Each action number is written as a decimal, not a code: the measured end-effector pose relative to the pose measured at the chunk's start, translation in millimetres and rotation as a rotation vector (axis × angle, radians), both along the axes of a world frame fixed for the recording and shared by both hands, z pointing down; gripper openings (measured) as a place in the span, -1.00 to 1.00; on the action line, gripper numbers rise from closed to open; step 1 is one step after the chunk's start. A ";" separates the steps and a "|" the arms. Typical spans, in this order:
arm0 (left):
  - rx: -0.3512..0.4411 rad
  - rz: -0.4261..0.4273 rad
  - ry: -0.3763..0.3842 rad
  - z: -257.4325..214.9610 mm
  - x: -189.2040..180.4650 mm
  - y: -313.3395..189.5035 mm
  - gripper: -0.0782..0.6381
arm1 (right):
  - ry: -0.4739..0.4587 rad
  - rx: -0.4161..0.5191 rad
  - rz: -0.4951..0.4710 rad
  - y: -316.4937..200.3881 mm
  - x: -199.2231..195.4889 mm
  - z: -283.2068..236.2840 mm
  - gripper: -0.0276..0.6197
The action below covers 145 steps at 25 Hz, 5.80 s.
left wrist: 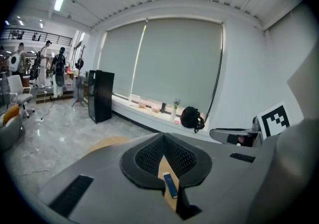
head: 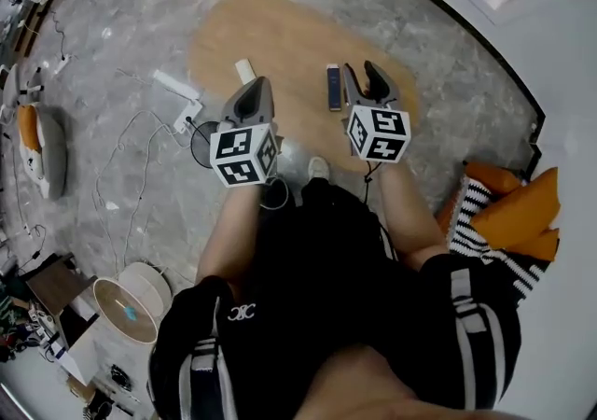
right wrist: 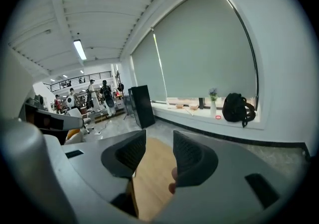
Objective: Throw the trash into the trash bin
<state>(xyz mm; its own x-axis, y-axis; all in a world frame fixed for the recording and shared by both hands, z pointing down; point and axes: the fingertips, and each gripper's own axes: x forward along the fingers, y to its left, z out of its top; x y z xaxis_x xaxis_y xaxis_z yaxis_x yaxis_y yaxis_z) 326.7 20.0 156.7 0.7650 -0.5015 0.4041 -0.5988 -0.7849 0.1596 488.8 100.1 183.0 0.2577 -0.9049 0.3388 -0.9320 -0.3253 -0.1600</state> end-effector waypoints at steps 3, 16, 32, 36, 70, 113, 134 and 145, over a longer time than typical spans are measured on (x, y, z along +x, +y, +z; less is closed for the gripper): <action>-0.035 -0.008 -0.032 34.6 0.8 -3.5 -0.75 | -0.048 -0.070 -0.003 -5.3 1.7 45.2 -0.48; -0.253 0.002 -0.156 275.8 -1.8 -14.0 -0.75 | -0.176 -0.401 -0.027 -25.6 -7.1 297.0 -0.46; -0.401 -0.038 -0.154 453.1 11.0 -22.1 -0.75 | -0.198 -0.573 0.000 -34.7 6.1 480.1 -0.30; -0.400 -0.051 -0.148 453.0 7.9 -25.8 -0.75 | -0.170 -0.558 0.010 -33.0 4.8 469.9 -0.30; -0.421 -0.511 -0.124 434.9 -391.9 -119.6 -0.75 | -0.156 -0.530 -0.606 -178.3 -426.2 403.6 -0.30; -0.610 -0.664 -0.119 616.1 -607.7 -92.6 -0.75 | 0.065 -1.179 -0.846 -231.2 -610.2 780.0 -0.26; -0.457 -0.623 -0.055 482.1 -511.6 -124.5 -0.75 | -0.167 -0.564 -0.875 -210.0 -574.2 474.2 -0.87; -0.345 -0.508 -0.028 384.2 -364.6 -114.1 -0.75 | -0.148 -0.324 -0.627 -196.5 -391.0 315.1 -0.87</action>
<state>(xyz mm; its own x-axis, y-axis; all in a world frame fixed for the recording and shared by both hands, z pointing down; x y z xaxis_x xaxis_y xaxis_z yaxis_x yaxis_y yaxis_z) -37.9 -94.1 540.9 0.4516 -0.6375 0.6242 -0.8920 -0.3066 0.3322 97.8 -96.3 498.2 -0.3462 -0.7159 0.6063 -0.9351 0.2110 -0.2848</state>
